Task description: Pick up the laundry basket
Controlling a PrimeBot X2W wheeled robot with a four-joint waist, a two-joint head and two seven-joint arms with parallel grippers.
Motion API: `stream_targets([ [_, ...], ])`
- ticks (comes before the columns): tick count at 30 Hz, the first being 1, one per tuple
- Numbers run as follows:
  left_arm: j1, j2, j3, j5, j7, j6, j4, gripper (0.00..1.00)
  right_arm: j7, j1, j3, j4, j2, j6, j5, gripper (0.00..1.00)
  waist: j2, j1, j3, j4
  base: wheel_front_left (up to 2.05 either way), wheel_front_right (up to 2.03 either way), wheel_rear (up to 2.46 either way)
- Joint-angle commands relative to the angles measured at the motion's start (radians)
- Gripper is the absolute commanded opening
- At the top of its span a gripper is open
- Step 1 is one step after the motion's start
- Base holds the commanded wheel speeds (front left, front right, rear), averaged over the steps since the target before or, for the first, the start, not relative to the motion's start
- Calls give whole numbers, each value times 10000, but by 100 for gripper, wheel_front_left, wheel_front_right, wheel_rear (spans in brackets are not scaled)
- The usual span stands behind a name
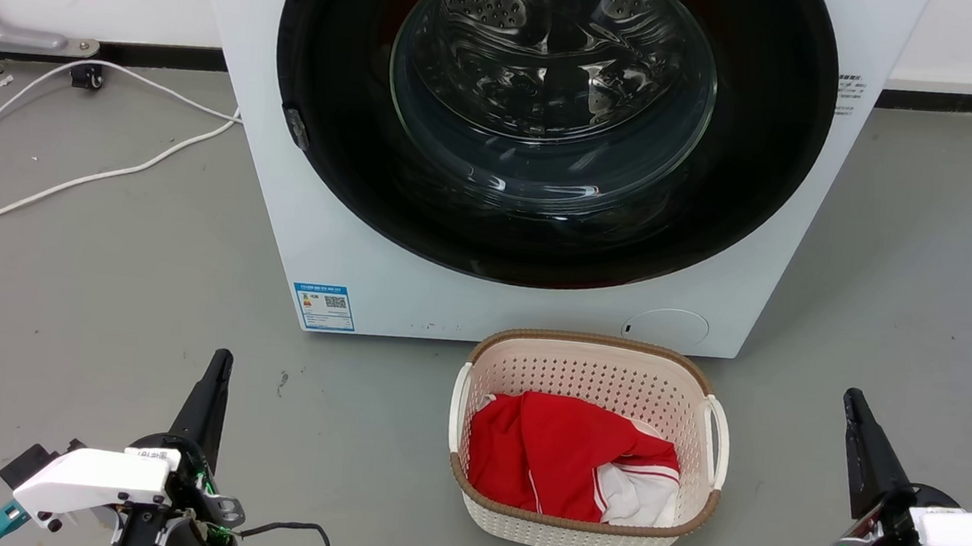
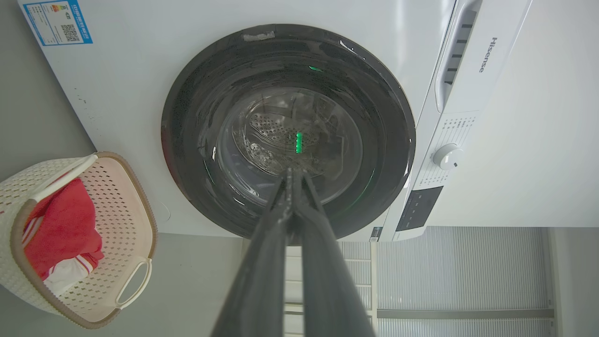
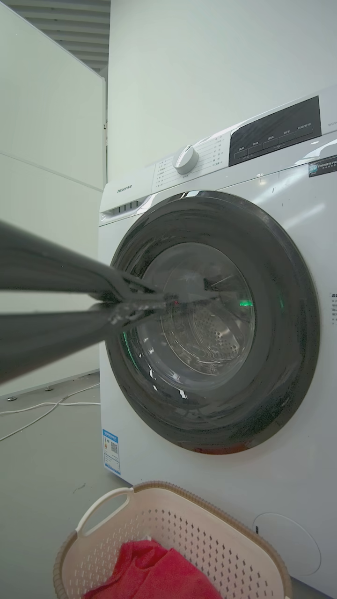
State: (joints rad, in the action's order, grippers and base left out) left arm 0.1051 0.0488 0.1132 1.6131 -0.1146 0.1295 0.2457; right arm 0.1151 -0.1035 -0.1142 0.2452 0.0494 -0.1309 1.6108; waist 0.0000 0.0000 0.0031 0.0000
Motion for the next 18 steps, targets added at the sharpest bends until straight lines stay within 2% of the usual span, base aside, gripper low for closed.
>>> stream_targets([
  [1, 81, 27, 25, 1, -25, 46, 3, 0, 15, -106, 8, 3, 16, 3, 42, 0, 0, 0, 0, 0, 0, 0, 0],
  [18, 81, 27, 25, 1, -25, 37, 2, 0, 16, -106, 9, 3, 16, 3, 43, 0, 0, 0, 0, 0, 0, 0, 0],
])
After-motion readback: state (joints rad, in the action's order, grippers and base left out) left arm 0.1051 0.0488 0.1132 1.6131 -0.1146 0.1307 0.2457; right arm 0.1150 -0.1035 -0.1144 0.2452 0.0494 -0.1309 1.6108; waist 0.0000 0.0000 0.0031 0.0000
